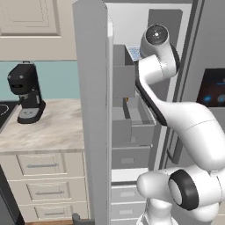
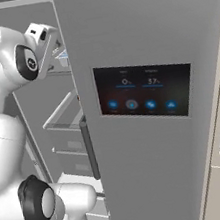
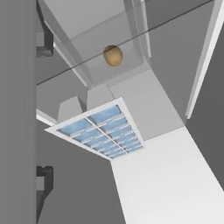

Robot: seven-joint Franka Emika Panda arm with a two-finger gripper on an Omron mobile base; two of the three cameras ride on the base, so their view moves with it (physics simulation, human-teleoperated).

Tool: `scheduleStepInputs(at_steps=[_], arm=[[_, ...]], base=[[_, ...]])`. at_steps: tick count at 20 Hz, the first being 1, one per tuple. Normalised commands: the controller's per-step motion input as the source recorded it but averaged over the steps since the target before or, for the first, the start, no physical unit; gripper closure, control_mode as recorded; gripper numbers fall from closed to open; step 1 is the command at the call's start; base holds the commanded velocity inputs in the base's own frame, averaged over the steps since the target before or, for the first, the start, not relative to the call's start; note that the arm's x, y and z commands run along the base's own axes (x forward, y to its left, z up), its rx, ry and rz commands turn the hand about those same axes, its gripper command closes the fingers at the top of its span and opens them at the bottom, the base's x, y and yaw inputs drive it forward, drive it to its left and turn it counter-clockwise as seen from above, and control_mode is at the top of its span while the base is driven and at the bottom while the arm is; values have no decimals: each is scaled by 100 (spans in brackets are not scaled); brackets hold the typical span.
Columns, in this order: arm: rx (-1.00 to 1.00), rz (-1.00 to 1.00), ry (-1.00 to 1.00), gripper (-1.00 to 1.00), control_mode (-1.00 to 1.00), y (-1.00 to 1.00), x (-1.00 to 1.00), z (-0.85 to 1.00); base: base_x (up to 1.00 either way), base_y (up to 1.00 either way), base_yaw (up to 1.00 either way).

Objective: Open the freezer door, pick up the ice cube tray from the freezer, and place it on the dining counter.

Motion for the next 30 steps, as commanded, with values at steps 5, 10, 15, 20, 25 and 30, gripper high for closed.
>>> scheduleStepInputs(at_steps=[5,10,15,20,25,30], arm=[[0,0,0,-100,-100,0,21,-5],[0,0,0,-100,-100,0,22,-3],[0,0,0,-100,-100,0,21,0],[0,0,0,-100,-100,0,21,0],[0,0,0,-100,-100,0,20,-1],[0,1,0,-100,-100,0,18,-8]], base=[[0,0,0],[0,0,0],[0,0,0],[0,0,0],[0,0,0],[0,0,0]])
